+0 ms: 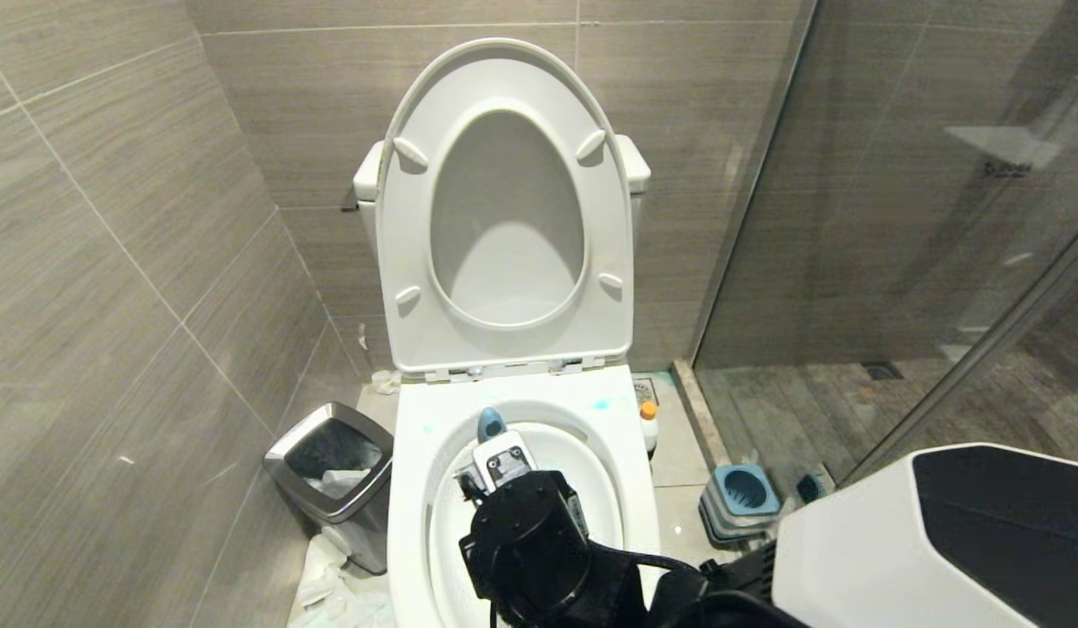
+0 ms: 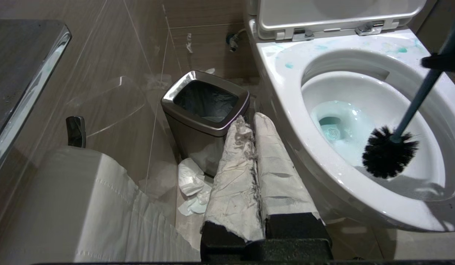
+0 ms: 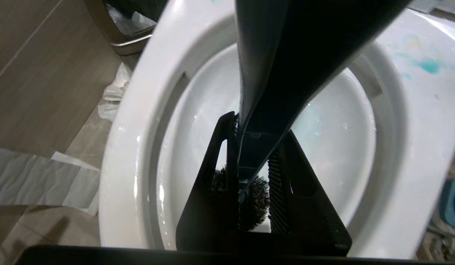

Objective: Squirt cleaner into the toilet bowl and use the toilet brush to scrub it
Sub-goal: Scrub the toilet bowl

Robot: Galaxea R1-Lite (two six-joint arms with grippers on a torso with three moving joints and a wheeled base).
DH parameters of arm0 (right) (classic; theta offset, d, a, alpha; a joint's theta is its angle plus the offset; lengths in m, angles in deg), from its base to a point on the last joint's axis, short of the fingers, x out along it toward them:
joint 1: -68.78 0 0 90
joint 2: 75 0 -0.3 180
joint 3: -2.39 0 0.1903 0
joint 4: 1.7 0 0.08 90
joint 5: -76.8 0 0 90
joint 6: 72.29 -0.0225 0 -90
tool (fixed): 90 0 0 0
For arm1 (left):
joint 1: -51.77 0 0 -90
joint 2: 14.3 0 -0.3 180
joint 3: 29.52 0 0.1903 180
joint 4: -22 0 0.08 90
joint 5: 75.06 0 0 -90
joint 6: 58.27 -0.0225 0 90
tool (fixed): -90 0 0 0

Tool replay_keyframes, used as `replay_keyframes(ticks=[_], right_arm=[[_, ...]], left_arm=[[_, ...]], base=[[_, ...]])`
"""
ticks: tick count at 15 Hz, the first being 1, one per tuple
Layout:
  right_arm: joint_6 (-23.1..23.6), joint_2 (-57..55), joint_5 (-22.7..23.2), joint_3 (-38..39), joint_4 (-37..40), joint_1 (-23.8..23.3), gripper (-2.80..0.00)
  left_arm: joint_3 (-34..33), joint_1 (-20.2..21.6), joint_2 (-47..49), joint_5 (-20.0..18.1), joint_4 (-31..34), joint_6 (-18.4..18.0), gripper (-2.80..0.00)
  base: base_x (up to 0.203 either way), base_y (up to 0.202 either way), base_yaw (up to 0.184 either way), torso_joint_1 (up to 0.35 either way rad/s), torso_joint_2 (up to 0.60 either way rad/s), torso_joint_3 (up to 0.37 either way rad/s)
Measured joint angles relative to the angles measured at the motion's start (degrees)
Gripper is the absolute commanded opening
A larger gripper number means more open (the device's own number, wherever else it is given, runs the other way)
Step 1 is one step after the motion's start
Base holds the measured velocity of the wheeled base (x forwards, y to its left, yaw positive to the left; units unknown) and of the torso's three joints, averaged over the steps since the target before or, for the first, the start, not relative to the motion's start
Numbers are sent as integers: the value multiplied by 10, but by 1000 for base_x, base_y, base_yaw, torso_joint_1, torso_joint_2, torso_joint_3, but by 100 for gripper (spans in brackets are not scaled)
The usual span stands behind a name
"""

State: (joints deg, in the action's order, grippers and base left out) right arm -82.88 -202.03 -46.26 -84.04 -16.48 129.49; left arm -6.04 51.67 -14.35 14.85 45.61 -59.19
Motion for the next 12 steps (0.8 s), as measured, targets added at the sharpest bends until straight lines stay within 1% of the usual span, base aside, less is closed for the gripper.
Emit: replay_keyframes(ticks=[3,7,9,12], right_arm=[[-5,41,-2,39,-1,-22,-280],[-1,62,-5,46,0,-62,-280],[3,59,-5,29,0,-67,-280],[22,38,-5,-28,0,-68,-280]], left_arm=[[0,0,0,0,0,0,-280],[-1,0,0,0,0,2,-280],[-1,0,0,0,0,2,-280],[-1,0,0,1,0,5,-280]], base=[[0,0,0,0,0,0],[0,0,0,0,0,0],[0,0,0,0,0,0],[0,0,0,0,0,0]])
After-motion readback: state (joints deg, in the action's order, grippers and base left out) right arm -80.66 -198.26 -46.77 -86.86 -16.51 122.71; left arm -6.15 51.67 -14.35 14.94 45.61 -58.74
